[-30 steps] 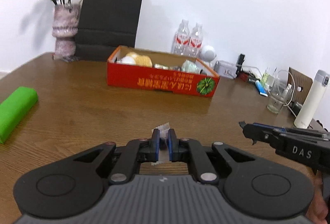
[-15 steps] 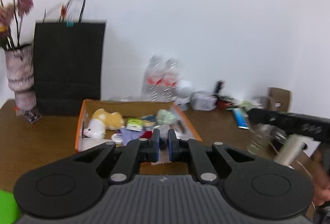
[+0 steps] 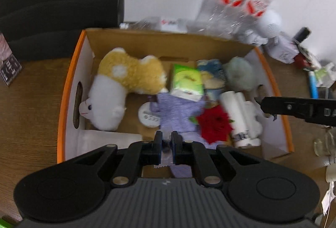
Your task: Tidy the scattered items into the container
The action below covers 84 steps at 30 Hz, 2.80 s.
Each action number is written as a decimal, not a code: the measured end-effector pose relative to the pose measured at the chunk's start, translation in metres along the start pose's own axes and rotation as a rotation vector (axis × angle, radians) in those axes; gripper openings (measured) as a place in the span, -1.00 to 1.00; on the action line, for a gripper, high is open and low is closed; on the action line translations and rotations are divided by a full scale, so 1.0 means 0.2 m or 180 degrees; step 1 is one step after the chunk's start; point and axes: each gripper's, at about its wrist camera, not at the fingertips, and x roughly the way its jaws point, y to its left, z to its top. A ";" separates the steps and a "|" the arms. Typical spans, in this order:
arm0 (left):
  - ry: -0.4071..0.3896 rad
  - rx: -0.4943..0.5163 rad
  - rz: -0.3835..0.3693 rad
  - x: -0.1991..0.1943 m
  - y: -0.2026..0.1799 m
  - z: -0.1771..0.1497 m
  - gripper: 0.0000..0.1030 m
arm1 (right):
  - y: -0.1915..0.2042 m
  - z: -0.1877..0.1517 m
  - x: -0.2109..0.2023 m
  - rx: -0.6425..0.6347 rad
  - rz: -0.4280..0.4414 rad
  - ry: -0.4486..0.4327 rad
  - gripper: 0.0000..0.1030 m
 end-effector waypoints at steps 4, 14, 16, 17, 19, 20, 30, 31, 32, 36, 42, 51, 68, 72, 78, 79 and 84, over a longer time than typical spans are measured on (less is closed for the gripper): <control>-0.0002 -0.0081 0.0093 0.02 0.05 0.06 0.19 | -0.03 0.03 0.14 0.0099 -0.0089 0.0099 -0.55; 0.0129 -0.0120 0.0685 -0.08 0.09 0.10 0.98 | -0.01 0.07 0.16 0.0050 -0.0498 0.0263 0.42; 0.0221 -0.0125 0.0798 -0.09 0.09 0.08 0.98 | 0.01 0.05 0.16 0.0033 -0.0580 0.0381 0.65; 0.0232 -0.0146 0.0800 -0.11 0.09 0.07 0.99 | 0.02 0.04 0.15 0.0044 -0.0605 0.0402 0.66; 0.0234 -0.0176 0.0771 -0.15 0.09 0.05 1.00 | 0.02 0.03 0.12 0.0113 -0.0661 0.0443 0.72; 0.0228 -0.0176 0.0760 -0.18 0.09 0.04 1.00 | 0.02 0.02 0.10 0.0141 -0.0688 0.0481 0.72; 0.0068 -0.0159 0.0629 -0.46 -0.01 -0.08 1.00 | 0.07 -0.13 -0.10 0.0154 -0.0697 0.0490 0.76; 0.0059 -0.0162 0.0618 -0.48 -0.02 -0.09 1.00 | 0.08 -0.15 -0.12 0.0157 -0.0690 0.0479 0.76; 0.0051 -0.0166 0.0606 -0.50 -0.02 -0.11 1.00 | 0.08 -0.16 -0.14 0.0159 -0.0673 0.0468 0.76; -0.0022 -0.0146 0.0564 -0.60 -0.05 -0.17 1.00 | 0.11 -0.23 -0.23 0.0131 -0.0628 0.0394 0.76; -0.0379 -0.0046 0.0441 -0.79 -0.10 -0.32 1.00 | 0.18 -0.35 -0.41 0.0082 -0.0477 0.0164 0.76; -0.1456 0.0216 0.0747 -0.97 -0.22 -0.75 1.00 | 0.31 -0.66 -0.63 -0.0186 -0.0375 -0.0574 0.79; -0.1757 0.0006 0.0520 -0.45 -0.07 -1.66 1.00 | 0.16 -1.67 -0.38 -0.0388 -0.0821 -0.1591 0.98; -0.1765 0.0108 0.0465 -0.41 -0.07 -1.76 1.00 | 0.18 -1.78 -0.29 -0.0437 -0.0928 -0.1501 0.98; -0.1697 0.0162 0.0532 -0.36 -0.09 -1.77 1.00 | 0.20 -1.85 -0.23 -0.0525 -0.0900 -0.1463 0.98; -0.1656 0.0150 0.0551 -0.35 -0.09 -1.78 1.00 | 0.19 -1.85 -0.22 -0.0521 -0.0896 -0.1440 0.98; -0.1545 0.0177 0.0538 -0.31 -0.09 -1.78 1.00 | 0.15 -1.85 -0.19 -0.0464 -0.0846 -0.1352 0.99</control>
